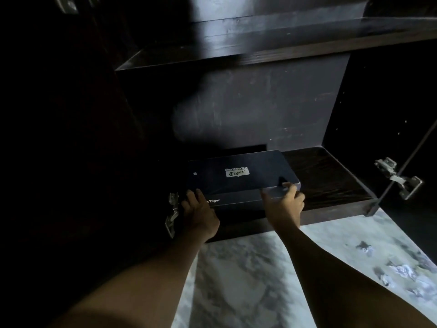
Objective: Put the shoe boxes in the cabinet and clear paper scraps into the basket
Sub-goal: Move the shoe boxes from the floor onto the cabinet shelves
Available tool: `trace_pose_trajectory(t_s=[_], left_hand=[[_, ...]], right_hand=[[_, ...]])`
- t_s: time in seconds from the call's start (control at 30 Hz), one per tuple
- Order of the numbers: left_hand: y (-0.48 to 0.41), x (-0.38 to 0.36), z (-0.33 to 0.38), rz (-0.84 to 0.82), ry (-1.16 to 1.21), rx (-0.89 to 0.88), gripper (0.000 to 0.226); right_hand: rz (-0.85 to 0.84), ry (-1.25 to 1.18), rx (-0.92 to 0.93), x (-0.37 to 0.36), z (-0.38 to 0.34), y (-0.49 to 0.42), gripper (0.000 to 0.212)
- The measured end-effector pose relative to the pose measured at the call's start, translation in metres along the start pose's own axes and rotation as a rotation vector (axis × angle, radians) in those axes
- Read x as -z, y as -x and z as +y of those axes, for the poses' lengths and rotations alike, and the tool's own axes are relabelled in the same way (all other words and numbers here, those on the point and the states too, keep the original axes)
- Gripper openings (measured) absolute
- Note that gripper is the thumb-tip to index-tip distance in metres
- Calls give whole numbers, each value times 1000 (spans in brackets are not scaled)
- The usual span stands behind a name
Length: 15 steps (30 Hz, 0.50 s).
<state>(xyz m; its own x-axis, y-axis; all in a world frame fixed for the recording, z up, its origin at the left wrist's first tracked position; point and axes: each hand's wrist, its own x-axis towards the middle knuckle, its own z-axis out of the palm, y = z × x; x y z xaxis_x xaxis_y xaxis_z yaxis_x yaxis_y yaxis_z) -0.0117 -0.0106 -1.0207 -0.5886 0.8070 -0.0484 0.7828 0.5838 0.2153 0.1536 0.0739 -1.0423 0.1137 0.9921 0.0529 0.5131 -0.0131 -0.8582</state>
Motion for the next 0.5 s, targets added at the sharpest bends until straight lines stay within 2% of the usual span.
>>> trace_pose_trajectory(t_s=[0.13, 0.3, 0.4, 0.5], left_hand=[[-30, 1, 5, -93, 62, -42, 79], [-68, 14, 16, -232, 64, -63, 76], [-88, 18, 17, -306, 60, -42, 80], [-95, 17, 17, -323, 69, -26, 85]], right_hand=[[-218, -66, 34, -2, -7, -30, 71], [-442, 55, 55, -14, -22, -54, 74], [-531, 117, 79, -21, -25, -66, 78], [-522, 89, 37, -29, -23, -75, 86]])
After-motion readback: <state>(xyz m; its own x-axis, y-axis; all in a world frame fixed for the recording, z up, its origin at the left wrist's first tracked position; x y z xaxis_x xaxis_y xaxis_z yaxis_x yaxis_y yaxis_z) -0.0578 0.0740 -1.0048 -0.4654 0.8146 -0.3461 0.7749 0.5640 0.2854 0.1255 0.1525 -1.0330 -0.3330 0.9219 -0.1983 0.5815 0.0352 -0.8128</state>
